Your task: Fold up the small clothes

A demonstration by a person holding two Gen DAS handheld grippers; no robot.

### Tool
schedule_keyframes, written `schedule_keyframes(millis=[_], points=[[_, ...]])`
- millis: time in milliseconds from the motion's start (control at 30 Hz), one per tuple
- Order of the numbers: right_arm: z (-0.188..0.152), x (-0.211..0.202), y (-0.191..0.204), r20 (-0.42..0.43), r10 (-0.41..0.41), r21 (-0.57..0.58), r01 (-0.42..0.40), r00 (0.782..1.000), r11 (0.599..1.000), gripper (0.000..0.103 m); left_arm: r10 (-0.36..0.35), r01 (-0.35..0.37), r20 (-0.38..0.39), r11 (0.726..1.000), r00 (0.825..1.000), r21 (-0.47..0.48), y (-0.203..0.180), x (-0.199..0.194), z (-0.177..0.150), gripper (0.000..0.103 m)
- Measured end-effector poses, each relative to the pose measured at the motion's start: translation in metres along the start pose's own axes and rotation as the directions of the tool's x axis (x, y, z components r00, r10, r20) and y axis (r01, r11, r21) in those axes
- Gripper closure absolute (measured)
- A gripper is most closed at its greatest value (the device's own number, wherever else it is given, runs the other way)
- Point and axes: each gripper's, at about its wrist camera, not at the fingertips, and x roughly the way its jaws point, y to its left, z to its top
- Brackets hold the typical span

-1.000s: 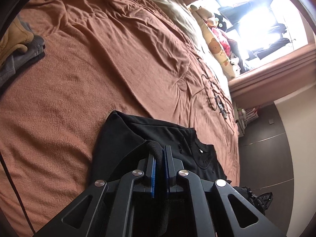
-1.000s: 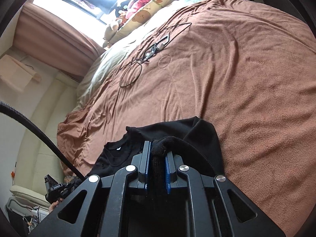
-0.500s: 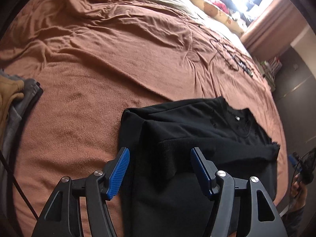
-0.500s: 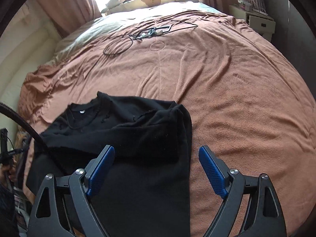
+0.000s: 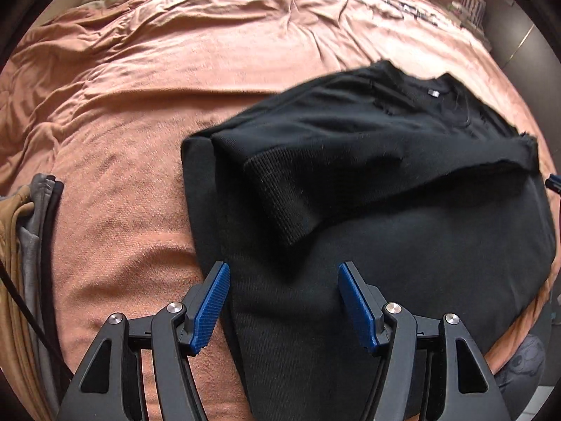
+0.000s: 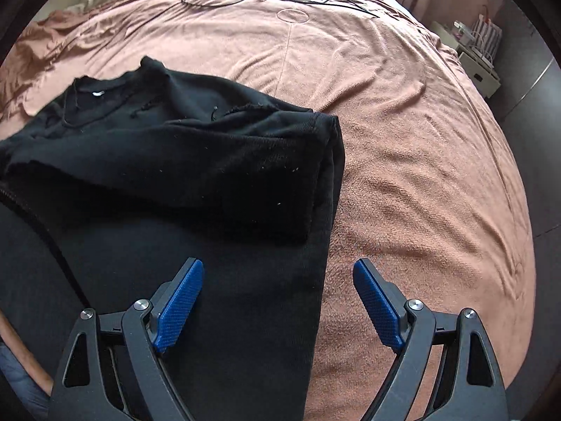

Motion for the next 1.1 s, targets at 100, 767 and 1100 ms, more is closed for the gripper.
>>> schedule_keyframes(millis=[100, 767, 1100], points=[[0.012, 0.01, 0.007, 0.001, -0.047, -0.018, 0.047, 0.999, 0.999, 0.017, 0.059, -0.058, -0.026, 0.998, 0.998, 0.03, -0.003, 0.015, 0.002, 0.037], [0.098, 0.017, -0.001, 0.16, -0.11, 0.093, 0.096, 0.981, 0.991, 0.017, 0.168, -0.165, 0.069, 0.985, 0.983, -0.046, 0.018, 0.035, 0.107, 0.025], [0.078, -0.003, -0.054, 0.23, 0.032, 0.188, -0.077, 0.973, 0.979, 0.017, 0.115, -0.054, 0.246, 0.969, 0.962, -0.24, 0.045, -0.016, 0.112, 0.025]])
